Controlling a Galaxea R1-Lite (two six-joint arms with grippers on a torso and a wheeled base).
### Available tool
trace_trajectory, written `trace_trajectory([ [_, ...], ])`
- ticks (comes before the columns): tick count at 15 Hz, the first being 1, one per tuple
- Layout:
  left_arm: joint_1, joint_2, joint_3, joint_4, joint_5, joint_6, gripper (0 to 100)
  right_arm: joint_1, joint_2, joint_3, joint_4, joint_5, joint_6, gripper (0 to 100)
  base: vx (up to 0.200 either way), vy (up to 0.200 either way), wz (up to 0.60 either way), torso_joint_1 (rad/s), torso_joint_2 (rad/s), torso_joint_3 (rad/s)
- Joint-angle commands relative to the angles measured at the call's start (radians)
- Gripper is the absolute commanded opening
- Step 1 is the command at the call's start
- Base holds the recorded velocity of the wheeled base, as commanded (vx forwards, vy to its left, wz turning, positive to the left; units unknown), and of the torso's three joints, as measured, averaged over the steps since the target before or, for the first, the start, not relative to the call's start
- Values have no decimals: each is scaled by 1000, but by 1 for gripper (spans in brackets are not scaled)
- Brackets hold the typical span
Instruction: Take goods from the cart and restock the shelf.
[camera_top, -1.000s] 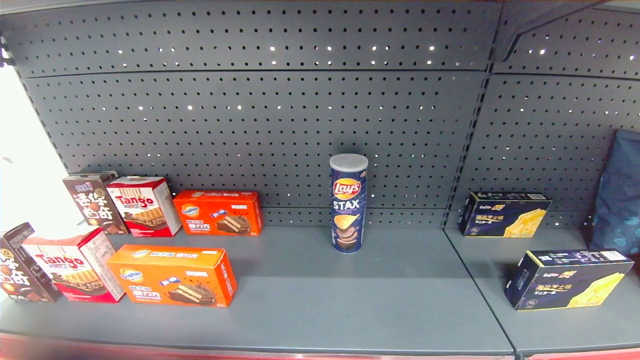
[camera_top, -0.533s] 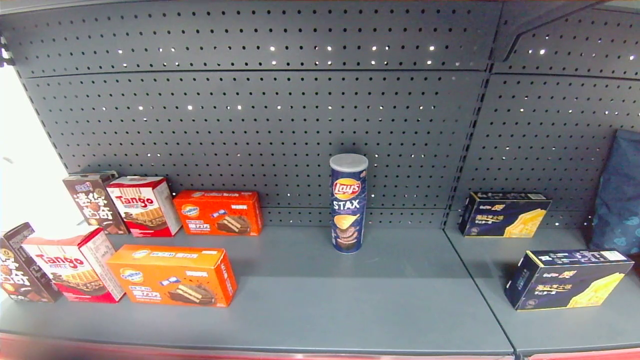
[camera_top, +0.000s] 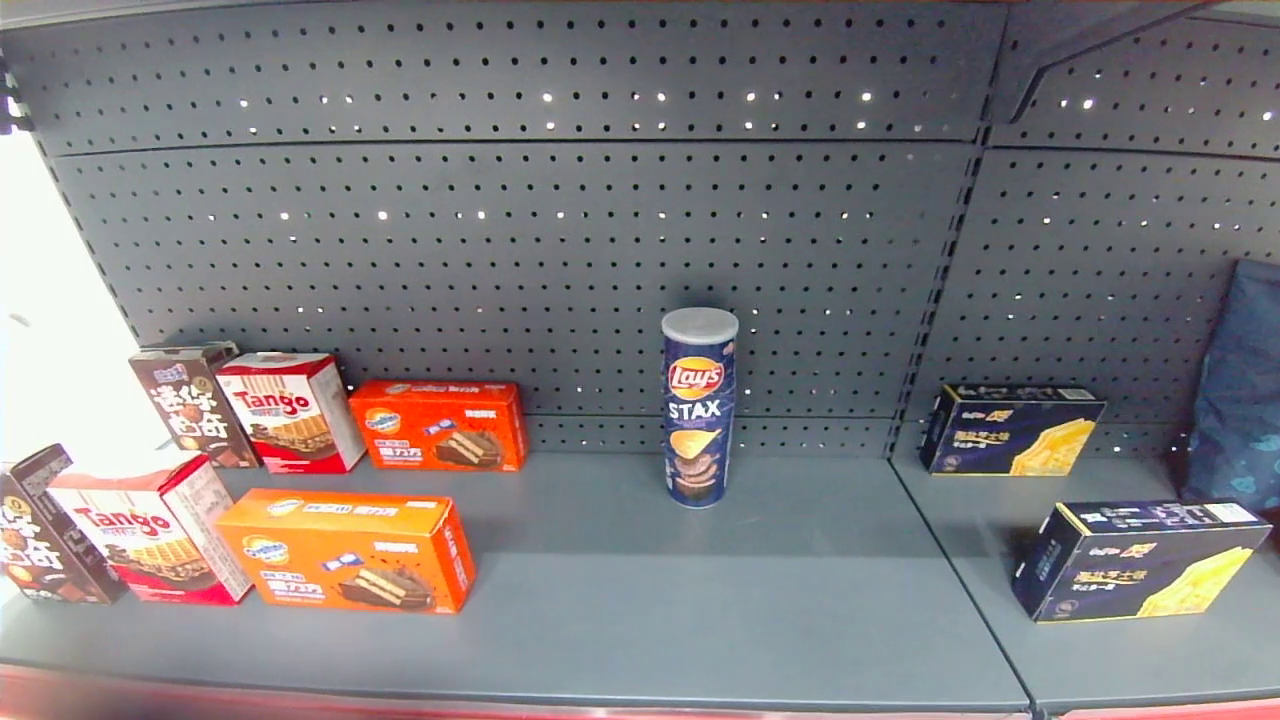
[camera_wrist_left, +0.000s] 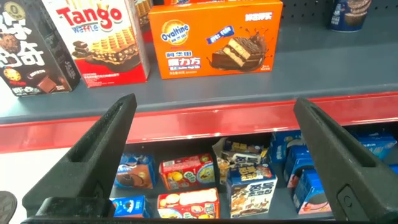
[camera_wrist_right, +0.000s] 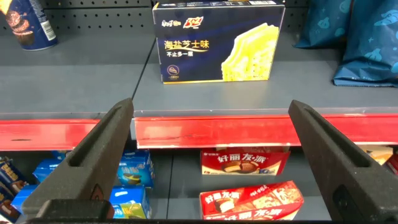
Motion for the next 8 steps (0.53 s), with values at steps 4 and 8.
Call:
trace_trajectory([
  [4,0,0,1,-1,0,1,100,0,1,0,0,1,0,100,0,0,600,5,7,2],
  [8,0,0,1,1,0,1,100,0,1,0,0,1,0,100,0,0,600,6,2,0],
])
